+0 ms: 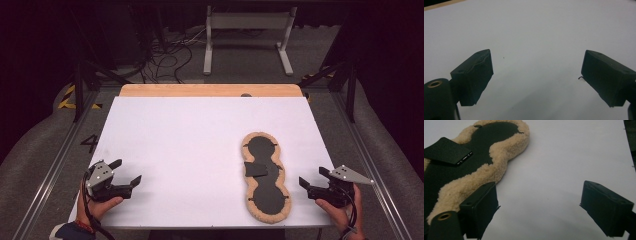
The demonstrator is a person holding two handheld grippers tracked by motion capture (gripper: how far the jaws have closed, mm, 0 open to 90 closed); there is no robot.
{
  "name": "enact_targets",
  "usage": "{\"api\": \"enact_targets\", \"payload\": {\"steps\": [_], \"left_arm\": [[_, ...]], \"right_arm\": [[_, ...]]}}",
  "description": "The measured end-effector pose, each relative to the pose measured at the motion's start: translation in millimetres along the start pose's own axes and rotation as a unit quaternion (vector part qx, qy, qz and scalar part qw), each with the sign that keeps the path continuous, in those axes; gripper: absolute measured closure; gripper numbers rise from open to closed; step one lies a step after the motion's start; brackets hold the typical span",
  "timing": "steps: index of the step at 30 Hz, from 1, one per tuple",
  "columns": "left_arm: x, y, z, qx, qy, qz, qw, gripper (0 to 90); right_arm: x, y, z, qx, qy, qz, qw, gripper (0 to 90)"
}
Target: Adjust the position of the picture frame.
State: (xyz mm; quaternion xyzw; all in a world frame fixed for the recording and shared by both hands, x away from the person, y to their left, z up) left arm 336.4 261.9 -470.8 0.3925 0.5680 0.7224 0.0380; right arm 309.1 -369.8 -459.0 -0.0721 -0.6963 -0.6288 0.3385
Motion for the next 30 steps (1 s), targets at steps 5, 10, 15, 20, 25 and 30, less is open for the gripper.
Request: {"api": "enact_targets", "payload": {"steps": [5, 10, 15, 20, 25, 30], "left_arm": [[2.1, 0.8, -5.4, -0.015, 0.000, 0.001, 0.9999, 12.7], [0.5, 0.5, -8.4, -0.024, -0.010, 0.006, 0.9996, 16.0], [2.4, 3.3, -11.1, -0.027, -0.017, -0.006, 0.9995, 21.7], [-1.3, 5.7, -15.1, -0.024, -0.021, 0.001, 0.9995, 23.4], [-1.5, 6.4, -16.7, -0.028, -0.022, 0.003, 0.9994, 24.5], [-1.8, 5.4, -16.3, -0.023, -0.023, 0.004, 0.9995, 24.9]], "right_arm": [[-0.3, 0.6, 1.5, 0.005, -0.001, 0.001, 1.0000, 22.1], [-3.7, 3.4, 2.7, 0.011, 0.005, 0.004, 0.9999, 34.8], [-5.3, 6.1, 7.1, 0.027, 0.026, 0.004, 0.9993, 54.0], [-19.2, 14.6, 10.9, 0.025, 0.035, 0.017, 0.9989, 61.4], [-30.7, 19.7, 15.7, 0.028, 0.048, 0.034, 0.9979, 71.0], [-36.5, 21.0, 19.7, 0.031, 0.062, 0.044, 0.9966, 75.1]]}}
Point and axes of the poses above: each handheld gripper's, and its own axes: x roughly backward along the jaws, y roughly out of its top, z roughly to its left, the point moved 2 cm from there along -x, roughly forward along the jaws, and after that the axes turned 2 degrees about z, right-handed, at the moved point
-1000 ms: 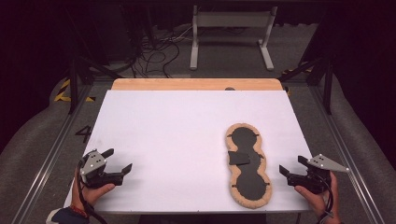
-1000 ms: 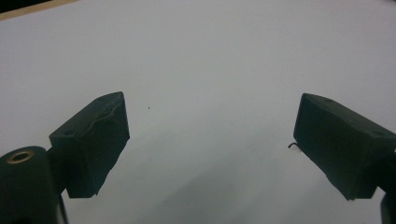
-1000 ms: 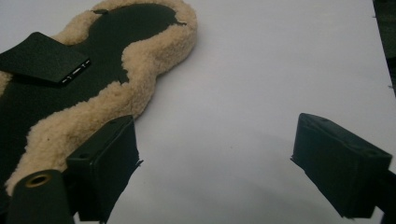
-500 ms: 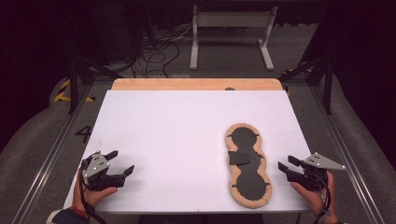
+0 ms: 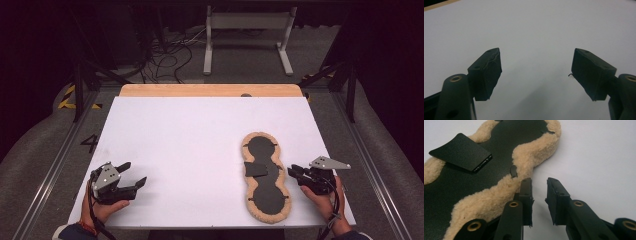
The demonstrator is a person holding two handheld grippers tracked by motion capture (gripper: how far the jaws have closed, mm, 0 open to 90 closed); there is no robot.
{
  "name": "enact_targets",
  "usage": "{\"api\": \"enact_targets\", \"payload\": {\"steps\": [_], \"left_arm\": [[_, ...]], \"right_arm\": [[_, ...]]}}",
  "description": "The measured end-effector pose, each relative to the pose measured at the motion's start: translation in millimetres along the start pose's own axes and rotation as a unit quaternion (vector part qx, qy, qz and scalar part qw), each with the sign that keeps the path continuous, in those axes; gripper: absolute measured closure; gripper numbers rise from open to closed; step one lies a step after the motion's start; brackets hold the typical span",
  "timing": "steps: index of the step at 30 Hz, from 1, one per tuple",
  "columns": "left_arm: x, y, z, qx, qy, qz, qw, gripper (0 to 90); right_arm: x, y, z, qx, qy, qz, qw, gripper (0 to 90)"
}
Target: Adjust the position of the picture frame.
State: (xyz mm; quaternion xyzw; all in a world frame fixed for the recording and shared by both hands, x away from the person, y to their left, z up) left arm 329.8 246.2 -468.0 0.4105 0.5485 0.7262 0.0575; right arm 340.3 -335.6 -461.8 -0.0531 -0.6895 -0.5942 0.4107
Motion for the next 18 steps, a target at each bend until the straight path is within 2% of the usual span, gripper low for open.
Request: {"api": "enact_targets", "payload": {"steps": [5, 8, 12, 18], "left_arm": [[2.5, -1.0, -0.1, 0.002, 0.003, 0.003, 1.0000, 25.7], [2.9, -1.9, -1.0, 0.001, 0.006, 0.012, 0.9999, 26.9], [3.3, -2.1, 1.1, 0.012, 0.011, 0.010, 0.9998, 27.8], [1.6, -3.6, 0.4, 0.009, 0.009, 0.022, 0.9997, 27.7]], "right_arm": [[-3.8, -1.8, 1.8, 0.001, 0.010, 0.010, 0.9999, 80.2], [-3.5, -5.0, 6.4, 0.008, 0.018, 0.021, 0.9996, 83.8], [-4.4, -4.9, 13.2, 0.023, 0.022, 0.032, 0.9990, 89.5], [-5.7, -4.0, 12.0, 0.017, 0.025, 0.032, 0.9990, 89.4]]}}
Point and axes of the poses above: each handheld gripper's, and its own axes: x roughly backward along the jaws, y roughly out of its top, z roughly to its left, the point moved 2 cm from there along -x, roughly forward along the jaws, and after that the axes turned 2 degrees about z, right-handed, at the moved point
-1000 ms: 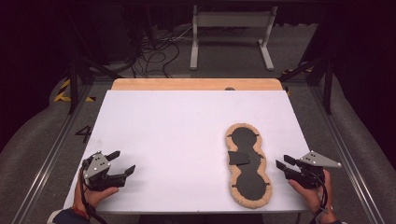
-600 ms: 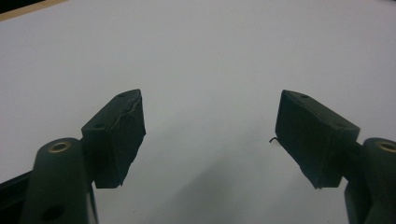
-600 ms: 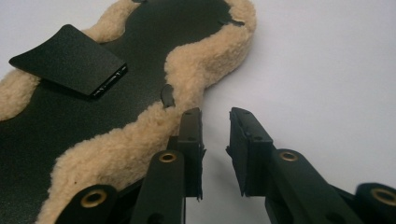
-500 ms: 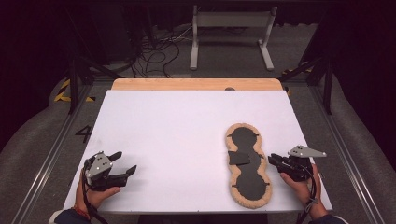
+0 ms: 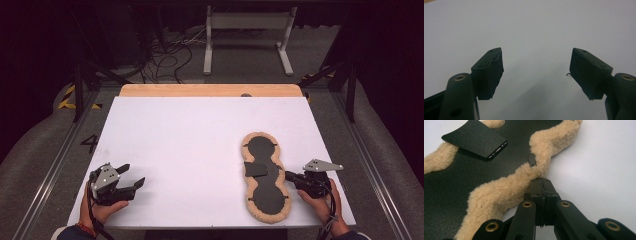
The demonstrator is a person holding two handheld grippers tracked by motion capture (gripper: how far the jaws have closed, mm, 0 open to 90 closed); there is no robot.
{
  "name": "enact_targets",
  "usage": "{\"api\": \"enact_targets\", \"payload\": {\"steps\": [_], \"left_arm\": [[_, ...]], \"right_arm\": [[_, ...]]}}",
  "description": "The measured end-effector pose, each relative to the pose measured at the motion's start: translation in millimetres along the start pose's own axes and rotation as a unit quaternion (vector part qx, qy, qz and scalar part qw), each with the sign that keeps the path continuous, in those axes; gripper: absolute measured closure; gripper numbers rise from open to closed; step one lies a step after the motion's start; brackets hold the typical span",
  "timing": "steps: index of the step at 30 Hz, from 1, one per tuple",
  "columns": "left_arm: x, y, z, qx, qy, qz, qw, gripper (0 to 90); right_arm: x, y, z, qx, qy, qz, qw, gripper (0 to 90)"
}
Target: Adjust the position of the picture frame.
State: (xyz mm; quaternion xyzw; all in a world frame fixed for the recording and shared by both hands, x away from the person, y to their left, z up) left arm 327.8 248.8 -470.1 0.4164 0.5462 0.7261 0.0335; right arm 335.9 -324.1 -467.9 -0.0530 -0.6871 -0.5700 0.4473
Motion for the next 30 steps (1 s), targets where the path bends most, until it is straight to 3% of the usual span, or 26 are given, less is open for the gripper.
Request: {"api": "enact_targets", "payload": {"steps": [18, 30], "left_arm": [[-0.6, -1.4, -1.6, -0.003, -0.001, 0.007, 1.0000, 27.3], [-1.3, -1.3, -1.3, -0.003, 0.002, 0.012, 0.9999, 26.8]], "right_arm": [[-16.3, 13.9, -5.4, -0.004, -0.016, 0.008, 0.9998, 90.0], [-37.2, 34.0, 4.3, 0.020, -0.016, 0.017, 0.9995, 90.0]]}}
Point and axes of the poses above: each handheld gripper's, and its own axes: x roughly backward along the jaws, y roughly out of its top, z roughly to its left, the point moved 2 cm from there along -x, roughly forward along the jaws, and after that the axes turned 2 degrees about z, right-handed, at the moved point
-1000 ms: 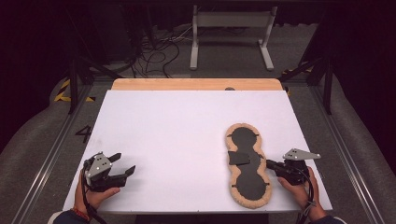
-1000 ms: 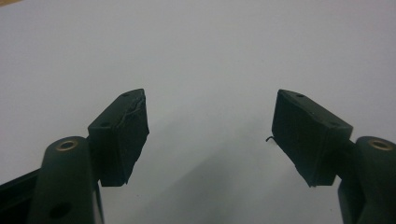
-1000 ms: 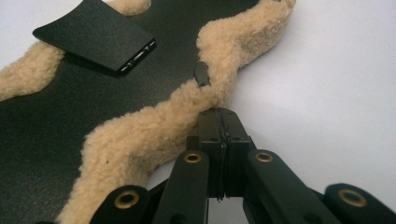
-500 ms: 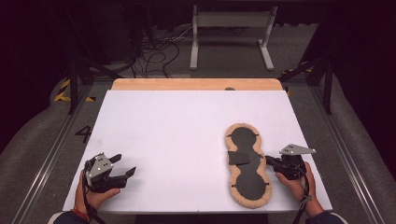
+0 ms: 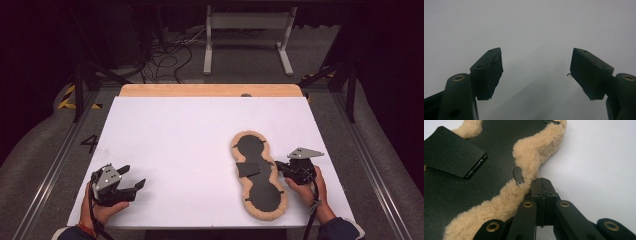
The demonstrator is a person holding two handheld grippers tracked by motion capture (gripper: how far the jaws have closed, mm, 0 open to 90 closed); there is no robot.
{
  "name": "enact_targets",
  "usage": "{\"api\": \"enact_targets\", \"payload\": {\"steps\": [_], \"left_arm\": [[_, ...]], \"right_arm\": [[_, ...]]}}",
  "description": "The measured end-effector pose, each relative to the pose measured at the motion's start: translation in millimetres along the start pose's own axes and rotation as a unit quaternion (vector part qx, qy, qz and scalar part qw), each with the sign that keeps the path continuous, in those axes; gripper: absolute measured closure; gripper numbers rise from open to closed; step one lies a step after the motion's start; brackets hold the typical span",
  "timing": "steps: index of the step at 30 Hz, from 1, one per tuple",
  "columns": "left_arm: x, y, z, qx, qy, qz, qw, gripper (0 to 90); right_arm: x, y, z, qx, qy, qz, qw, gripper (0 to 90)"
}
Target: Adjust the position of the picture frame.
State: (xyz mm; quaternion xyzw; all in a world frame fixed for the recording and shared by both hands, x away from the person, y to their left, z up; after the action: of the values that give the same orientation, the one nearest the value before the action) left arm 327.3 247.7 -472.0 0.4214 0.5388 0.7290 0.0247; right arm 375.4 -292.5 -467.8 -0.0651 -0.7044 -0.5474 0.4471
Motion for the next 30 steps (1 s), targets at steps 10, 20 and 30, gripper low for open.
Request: {"api": "enact_targets", "payload": {"steps": [10, 20, 30], "left_arm": [[-2.7, 0.7, -2.1, -0.004, -0.004, 0.006, 1.0000, 27.0], [-4.6, 4.3, -7.3, -0.013, -0.015, 0.004, 0.9998, 38.6], [-10.1, 10.6, -11.8, -0.024, -0.034, 0.009, 0.9991, 49.9]], "right_arm": [[-14.7, 14.2, 8.6, 0.022, 0.016, 0.002, 0.9996, 90.0], [-24.6, 24.4, 20.0, 0.044, 0.032, 0.005, 0.9985, 90.0], [-32.1, 31.3, 29.4, 0.050, 0.040, 0.006, 0.9979, 90.0]]}}
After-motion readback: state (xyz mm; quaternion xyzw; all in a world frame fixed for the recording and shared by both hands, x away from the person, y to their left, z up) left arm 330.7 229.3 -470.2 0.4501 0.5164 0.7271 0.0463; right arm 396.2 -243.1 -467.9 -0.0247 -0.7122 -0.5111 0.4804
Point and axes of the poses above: each handheld gripper's, and its own axes: x roughly backward along the jaws, y roughly out of its top, z roughly to its left, the point moved 2 cm from there along -x, roughly forward along the jaws, and after that the axes turned 2 degrees about z, right-handed, at the moved point
